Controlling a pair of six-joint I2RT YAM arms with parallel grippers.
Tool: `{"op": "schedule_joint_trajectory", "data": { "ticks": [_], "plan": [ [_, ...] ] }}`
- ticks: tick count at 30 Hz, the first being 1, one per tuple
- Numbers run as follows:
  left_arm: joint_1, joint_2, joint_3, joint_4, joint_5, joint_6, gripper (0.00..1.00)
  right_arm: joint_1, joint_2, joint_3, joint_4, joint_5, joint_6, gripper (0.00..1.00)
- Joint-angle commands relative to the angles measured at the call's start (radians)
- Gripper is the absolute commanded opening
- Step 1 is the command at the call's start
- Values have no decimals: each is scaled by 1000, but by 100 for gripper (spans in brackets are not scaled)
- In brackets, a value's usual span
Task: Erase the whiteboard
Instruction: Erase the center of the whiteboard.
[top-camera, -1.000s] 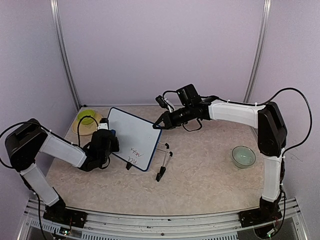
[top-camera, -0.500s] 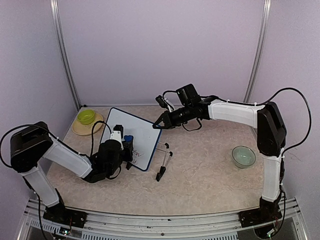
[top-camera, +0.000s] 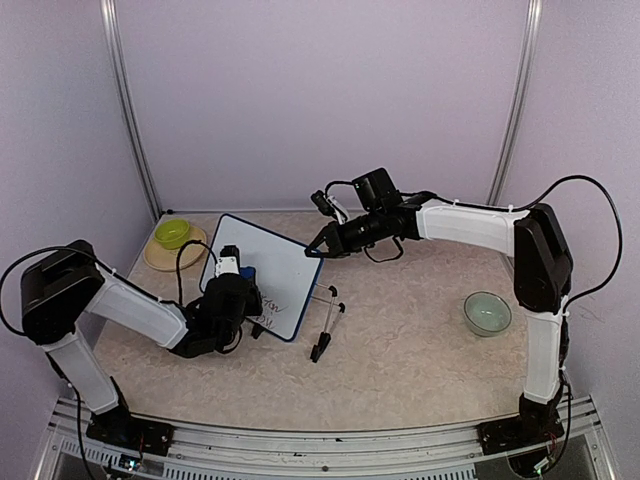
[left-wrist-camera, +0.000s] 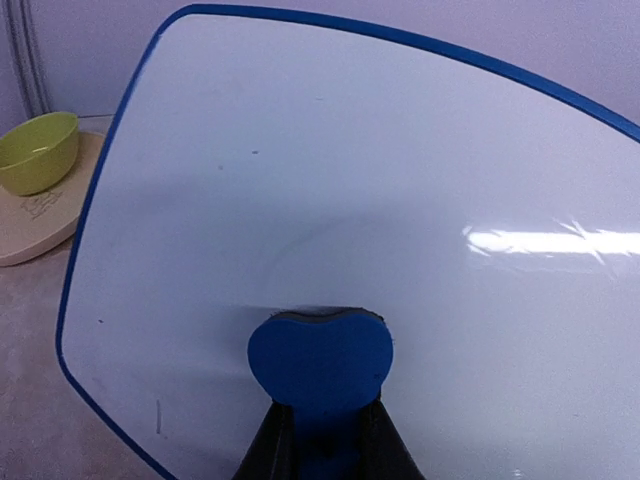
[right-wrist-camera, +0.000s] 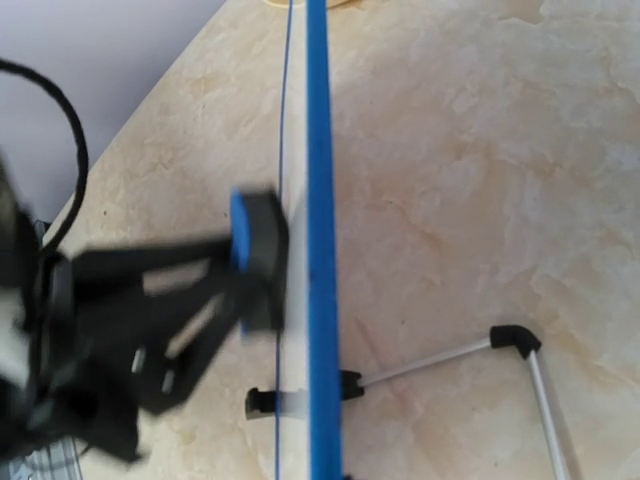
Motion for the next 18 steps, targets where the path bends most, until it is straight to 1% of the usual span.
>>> {"op": "schedule_joint_trajectory", "data": {
  "ticks": [1, 5, 8, 13, 18],
  "plan": [
    [78, -24, -15, -199, -136, -126, 10, 3, 14, -21, 27, -2, -23, 0],
    [139, -14, -34, -183, -97, -149, 11, 3, 16, -26, 33, -6, -21, 0],
    [151, 26, -18, -173, -55, -149, 10, 3, 14, -28, 30, -5, -22, 0],
    [92, 47, -61, 17, 80, -54, 10, 0, 9, -32, 24, 1, -28, 0],
    [19, 60, -72, 129, 162, -10, 10, 0, 15, -32, 28, -3, -24, 0]
  ]
}}
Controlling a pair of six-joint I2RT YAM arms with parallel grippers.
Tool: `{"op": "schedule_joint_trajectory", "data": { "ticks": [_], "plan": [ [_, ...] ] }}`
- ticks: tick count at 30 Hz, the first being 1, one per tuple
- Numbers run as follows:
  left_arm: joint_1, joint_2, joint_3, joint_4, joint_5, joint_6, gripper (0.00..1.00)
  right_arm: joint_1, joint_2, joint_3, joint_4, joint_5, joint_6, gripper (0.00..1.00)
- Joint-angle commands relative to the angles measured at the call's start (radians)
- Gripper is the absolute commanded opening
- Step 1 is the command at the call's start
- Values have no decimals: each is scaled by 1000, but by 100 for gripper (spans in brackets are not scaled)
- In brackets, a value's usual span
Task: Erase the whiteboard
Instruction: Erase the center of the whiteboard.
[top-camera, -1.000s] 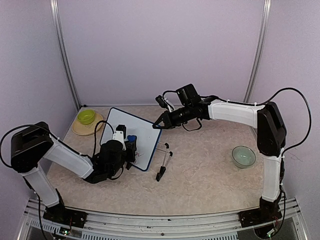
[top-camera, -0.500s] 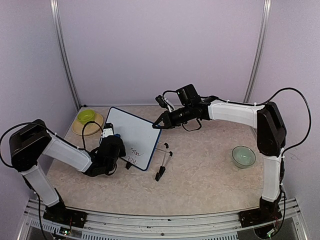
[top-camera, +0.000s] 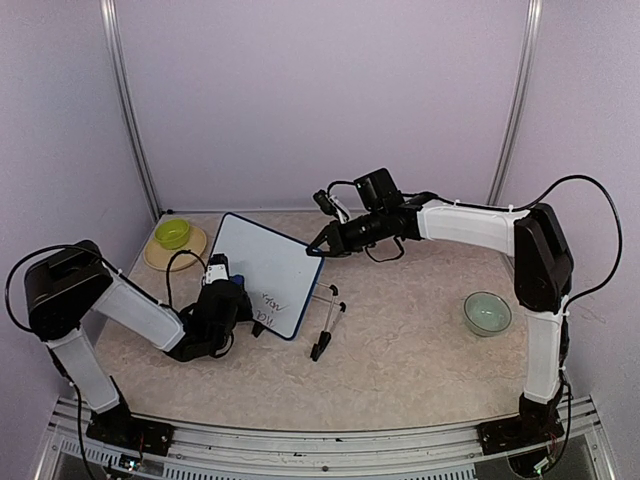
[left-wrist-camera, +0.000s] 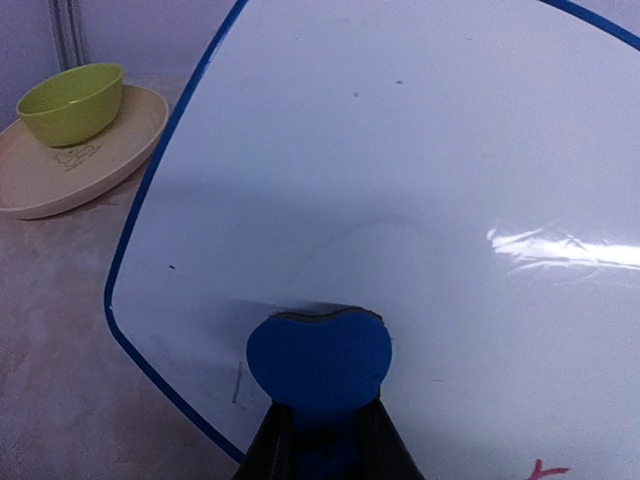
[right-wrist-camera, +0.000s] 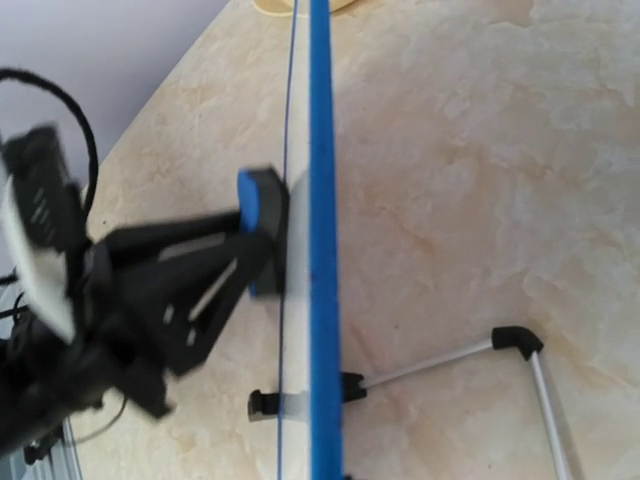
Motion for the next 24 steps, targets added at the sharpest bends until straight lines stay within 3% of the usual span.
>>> {"op": "schedule_joint_trajectory", "data": {
  "ticks": [1, 18, 24],
  "plan": [
    [-71, 37, -11, 149, 193, 66, 11, 4, 17, -20, 8, -2, -42, 0],
    [-212, 142, 102, 218, 316, 81, 11, 2, 27, 3, -4, 3, -42, 0],
    [-161, 52, 63, 157, 168, 69, 11, -8, 27, 13, 4, 7, -32, 0]
  ]
}}
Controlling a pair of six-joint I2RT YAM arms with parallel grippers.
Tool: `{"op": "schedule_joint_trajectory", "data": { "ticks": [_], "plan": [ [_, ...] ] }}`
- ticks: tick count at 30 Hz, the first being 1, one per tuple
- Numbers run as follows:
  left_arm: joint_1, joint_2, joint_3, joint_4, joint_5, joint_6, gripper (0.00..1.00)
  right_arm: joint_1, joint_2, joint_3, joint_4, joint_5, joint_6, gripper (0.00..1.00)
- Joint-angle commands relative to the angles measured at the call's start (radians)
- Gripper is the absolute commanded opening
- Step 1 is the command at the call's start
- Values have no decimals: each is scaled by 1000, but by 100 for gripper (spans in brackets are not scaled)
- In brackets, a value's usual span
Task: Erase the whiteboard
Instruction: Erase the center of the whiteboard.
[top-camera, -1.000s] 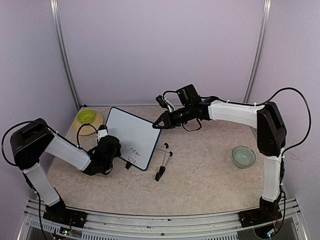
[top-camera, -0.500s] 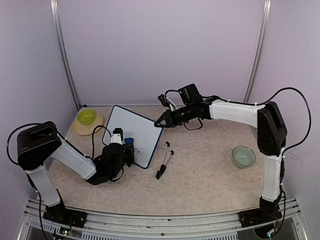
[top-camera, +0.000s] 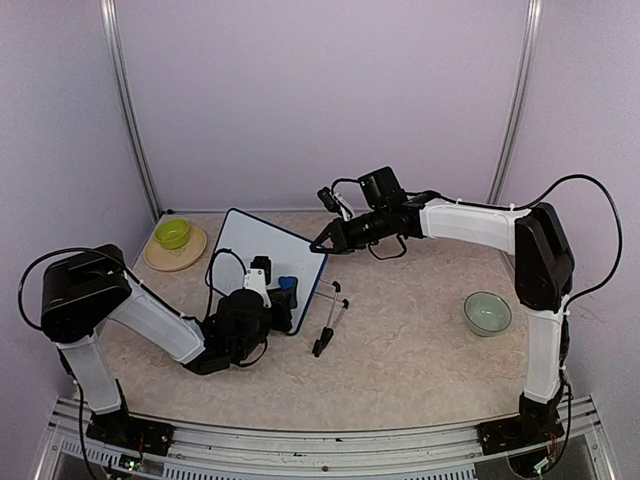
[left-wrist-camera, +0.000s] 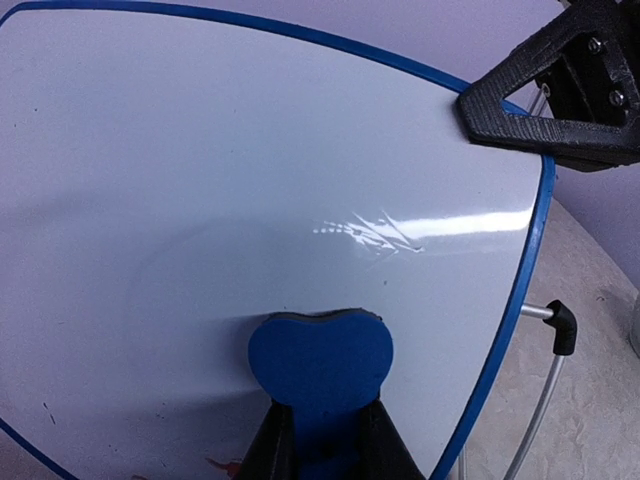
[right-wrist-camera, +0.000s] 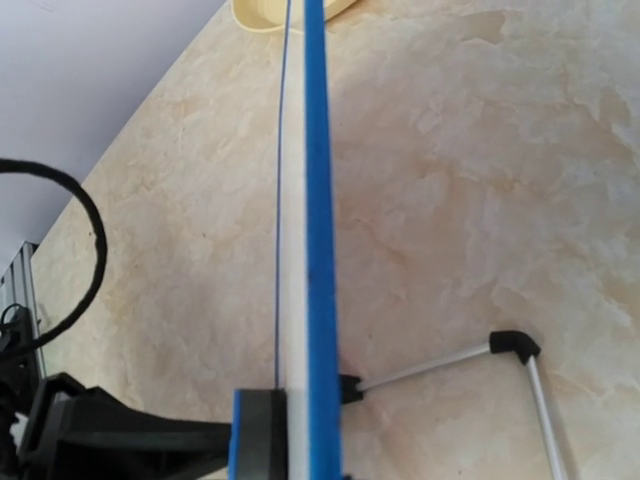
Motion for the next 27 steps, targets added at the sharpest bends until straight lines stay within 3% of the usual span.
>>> {"op": "schedule_joint_trajectory", "data": {
  "ticks": [1, 6, 10, 27],
  "plan": [
    [63, -70, -37, -107, -30, -7, 11, 12, 27, 17, -1, 0, -19, 0],
    [221, -174, -102, -199, -67, -63, 11, -1, 32, 42, 11, 0, -2, 0],
    [265, -173, -121, -204, -60, -48, 11, -5, 34, 46, 25, -8, 11, 0],
    [27, 66, 54, -151, 19, 5, 10, -8, 31, 15, 42, -14, 24, 0]
  ]
}}
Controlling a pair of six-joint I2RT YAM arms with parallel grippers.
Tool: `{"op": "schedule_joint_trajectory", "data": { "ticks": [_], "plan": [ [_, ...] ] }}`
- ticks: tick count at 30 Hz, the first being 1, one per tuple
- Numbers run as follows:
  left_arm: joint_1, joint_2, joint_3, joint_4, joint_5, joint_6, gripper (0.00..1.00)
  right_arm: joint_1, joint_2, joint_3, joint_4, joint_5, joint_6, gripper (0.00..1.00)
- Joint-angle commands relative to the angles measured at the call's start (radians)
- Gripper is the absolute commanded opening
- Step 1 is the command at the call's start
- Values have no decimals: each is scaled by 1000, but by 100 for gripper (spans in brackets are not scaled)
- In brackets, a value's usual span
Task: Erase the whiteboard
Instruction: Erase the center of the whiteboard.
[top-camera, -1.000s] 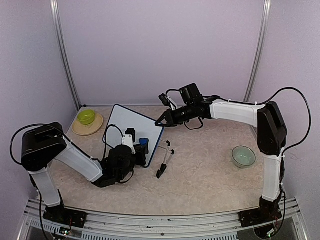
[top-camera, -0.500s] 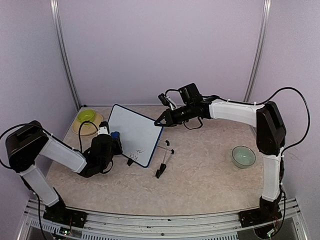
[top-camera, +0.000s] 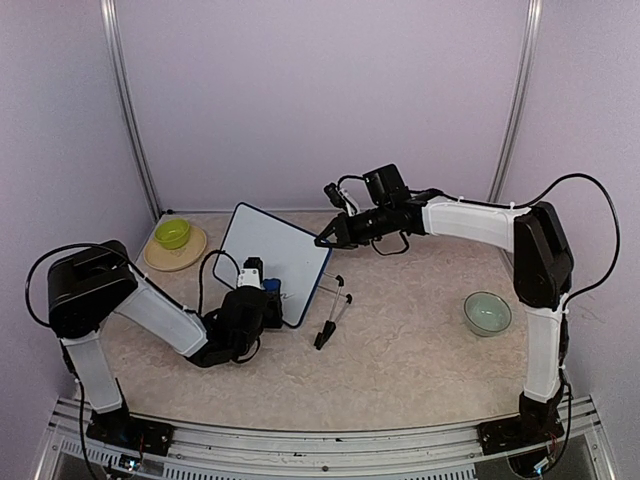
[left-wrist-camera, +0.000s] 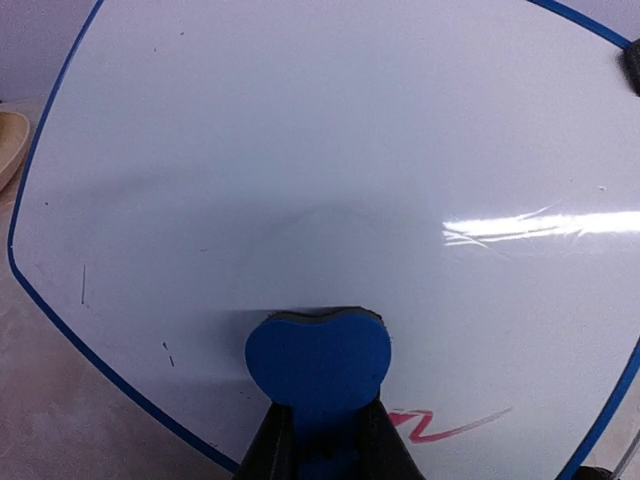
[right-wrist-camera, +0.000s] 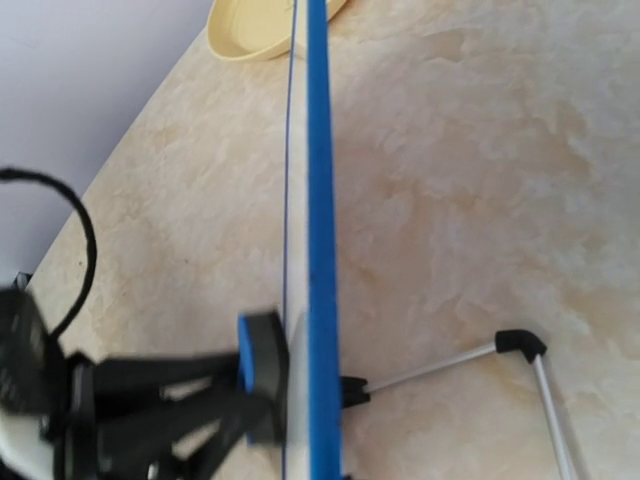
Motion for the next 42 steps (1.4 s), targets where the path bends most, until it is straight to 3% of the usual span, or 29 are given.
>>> {"op": "schedule_joint_trajectory", "data": {
  "ticks": [1, 12, 16, 21, 29, 42],
  "plan": [
    [-55, 48, 43, 19, 122, 33, 10, 19, 18, -4, 34, -21, -11, 0],
    [-135, 69, 120, 51, 244, 47, 11, 19, 13, -10, 48, -26, -4, 0],
    [-138, 11, 88, 56, 163, 45, 11, 15, -10, -24, 57, -26, -1, 0],
    [-59, -140, -3, -28, 5, -5, 11, 6, -70, -61, 82, -29, 1, 0],
    [53, -290, -135, -64, -38, -29, 11, 2, -144, -81, 68, -24, -17, 0],
    [52, -91, -91, 15, 0, 29, 10, -22, -226, -166, 31, 19, -39, 0]
  ]
}}
